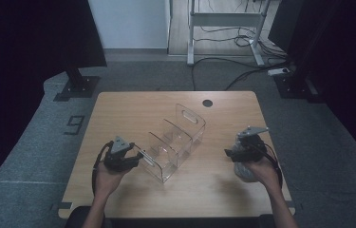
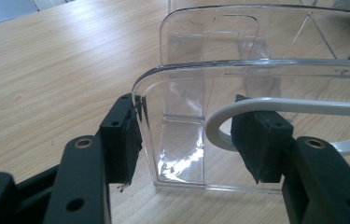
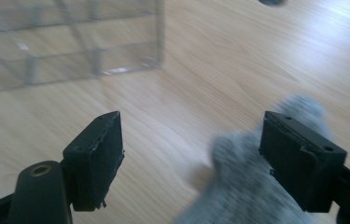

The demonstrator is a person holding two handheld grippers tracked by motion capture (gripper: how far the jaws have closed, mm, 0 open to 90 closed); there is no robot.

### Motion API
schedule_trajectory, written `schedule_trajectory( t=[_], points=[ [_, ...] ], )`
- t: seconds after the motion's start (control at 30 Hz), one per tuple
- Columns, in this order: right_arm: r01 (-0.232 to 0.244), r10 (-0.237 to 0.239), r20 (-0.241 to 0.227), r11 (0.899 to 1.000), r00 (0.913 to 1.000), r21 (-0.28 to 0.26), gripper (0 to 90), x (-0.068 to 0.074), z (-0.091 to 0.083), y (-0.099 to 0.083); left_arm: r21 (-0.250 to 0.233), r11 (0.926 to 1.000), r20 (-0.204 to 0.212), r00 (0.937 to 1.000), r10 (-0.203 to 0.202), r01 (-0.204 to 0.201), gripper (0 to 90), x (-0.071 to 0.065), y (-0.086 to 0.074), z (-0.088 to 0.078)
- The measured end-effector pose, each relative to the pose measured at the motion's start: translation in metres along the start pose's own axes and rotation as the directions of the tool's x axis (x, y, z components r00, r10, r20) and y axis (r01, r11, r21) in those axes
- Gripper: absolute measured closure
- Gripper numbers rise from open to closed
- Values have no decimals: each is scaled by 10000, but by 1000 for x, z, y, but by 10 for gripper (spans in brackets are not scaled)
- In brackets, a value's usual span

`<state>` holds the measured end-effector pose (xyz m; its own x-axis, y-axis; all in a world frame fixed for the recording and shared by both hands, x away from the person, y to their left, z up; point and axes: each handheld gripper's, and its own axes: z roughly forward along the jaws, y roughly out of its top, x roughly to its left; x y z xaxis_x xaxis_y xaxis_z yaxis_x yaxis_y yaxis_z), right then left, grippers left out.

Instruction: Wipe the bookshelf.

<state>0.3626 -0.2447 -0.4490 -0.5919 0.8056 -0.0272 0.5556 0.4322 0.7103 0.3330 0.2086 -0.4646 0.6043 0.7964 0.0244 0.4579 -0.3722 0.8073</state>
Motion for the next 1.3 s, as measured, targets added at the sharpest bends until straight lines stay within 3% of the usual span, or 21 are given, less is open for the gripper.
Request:
schedule_trajectory(
  t=[0.2, 0.4, 0.5, 0.73, 0.83, 1.03, 1.17, 1.3],
  points=[
    [-637, 587, 1055, 9970, 9927, 445, 188, -23, 2, -17, 19, 10000, 10, 10000, -60, 60, 438, 1, -2, -2],
    [-1205, 1087, 1312, 9890, 9854, 862, 172, -38, 12, -34, 20, 10000, 14, 10000, -96, 95, 438, 1, -3, -3],
    [-1356, 1226, 1242, 9855, 9847, 1017, 197, -43, 19, -40, 53, 10000, 6, 10000, -78, 77, 438, 1, -3, -4],
    [-1474, 1311, 1165, 9783, 9845, 1453, 370, -44, 35, -48, 1, 9999, 40, 9999, -133, 133, 438, 2, -4, -5],
    [-1617, 1462, 1052, 9739, 9837, 1592, 462, -46, 38, -51, -27, 9999, 44, 9999, -154, 154, 437, 2, -5, -5],
    [-1889, 1745, 914, 9646, 9804, 1841, 563, -47, 42, -54, -90, 9993, 86, 9993, -362, 363, 436, 3, -6, -5],
    [-1928, 1774, 990, 9653, 9791, 1763, 596, -47, 39, -53, -126, 9975, 262, 9972, -696, 700, 435, 5, -8, -4],
    [-1894, 1751, 1018, 9697, 9793, 1543, 608, -47, 33, -53, -121, 9975, 265, 9972, -694, 697, 436, 5, -7, -4]
  ],
)
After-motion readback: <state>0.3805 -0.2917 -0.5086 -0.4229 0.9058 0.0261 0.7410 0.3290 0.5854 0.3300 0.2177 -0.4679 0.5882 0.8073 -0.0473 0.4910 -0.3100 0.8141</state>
